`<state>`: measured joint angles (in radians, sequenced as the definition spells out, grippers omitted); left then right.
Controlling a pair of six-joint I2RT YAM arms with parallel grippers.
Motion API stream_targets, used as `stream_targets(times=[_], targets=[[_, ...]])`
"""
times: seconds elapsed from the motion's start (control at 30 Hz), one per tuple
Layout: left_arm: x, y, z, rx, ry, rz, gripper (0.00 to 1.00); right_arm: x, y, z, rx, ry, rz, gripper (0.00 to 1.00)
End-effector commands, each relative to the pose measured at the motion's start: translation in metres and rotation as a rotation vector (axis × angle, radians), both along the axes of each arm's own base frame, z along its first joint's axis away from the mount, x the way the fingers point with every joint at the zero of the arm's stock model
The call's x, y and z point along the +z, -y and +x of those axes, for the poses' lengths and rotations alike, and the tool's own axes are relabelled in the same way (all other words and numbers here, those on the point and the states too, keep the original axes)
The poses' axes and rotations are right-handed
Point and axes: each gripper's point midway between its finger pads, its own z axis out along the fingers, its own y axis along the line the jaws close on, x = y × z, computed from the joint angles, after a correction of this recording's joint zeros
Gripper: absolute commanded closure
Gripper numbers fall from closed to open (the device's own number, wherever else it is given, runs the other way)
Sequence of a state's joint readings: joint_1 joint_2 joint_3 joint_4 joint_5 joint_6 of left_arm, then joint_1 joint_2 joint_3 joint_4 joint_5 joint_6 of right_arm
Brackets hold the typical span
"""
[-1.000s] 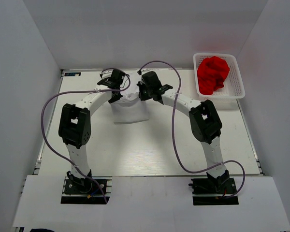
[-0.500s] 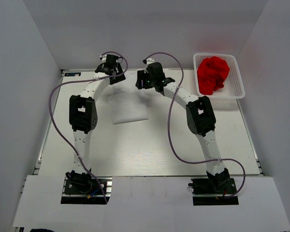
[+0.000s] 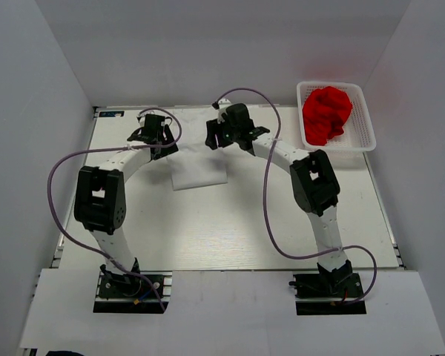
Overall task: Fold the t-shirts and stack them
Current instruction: Fold the folded rectangular tshirt in 1/3 of the way
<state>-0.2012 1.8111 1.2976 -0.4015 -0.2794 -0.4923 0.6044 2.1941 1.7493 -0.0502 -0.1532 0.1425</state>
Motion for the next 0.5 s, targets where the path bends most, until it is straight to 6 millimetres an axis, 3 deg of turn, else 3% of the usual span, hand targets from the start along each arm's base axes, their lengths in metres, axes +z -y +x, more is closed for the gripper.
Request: stream_targets(times=[0.0, 0.1, 0.13, 0.23, 0.33, 0.47], targets=[[0.001, 0.002, 0.035, -0.021, 0.084, -0.032, 0.13, 0.011, 0.000, 0.037, -0.023, 0.114, -0.027, 0.36], [-0.007, 0.000, 0.049, -0.012, 0.058, -0.027, 0.16, -0.001, 0.000, 0.053, -0.056, 0.119, -0.061, 0.36], [-0.021, 0.000, 0.052, -0.012, 0.034, -0.023, 0.16, -0.008, -0.004, 0.059, -0.057, 0.133, -0.059, 0.38], [-0.029, 0.003, 0.057, -0.018, 0.024, -0.029, 0.17, -0.020, -0.007, 0.064, -0.056, 0.137, -0.058, 0.41], [-0.034, 0.006, 0.061, -0.038, 0.044, -0.064, 0.20, -0.026, -0.015, 0.072, -0.055, 0.142, -0.048, 0.44], [-0.036, 0.011, 0.063, -0.055, 0.061, -0.085, 0.27, -0.020, -0.021, 0.084, -0.061, 0.193, -0.014, 0.47]])
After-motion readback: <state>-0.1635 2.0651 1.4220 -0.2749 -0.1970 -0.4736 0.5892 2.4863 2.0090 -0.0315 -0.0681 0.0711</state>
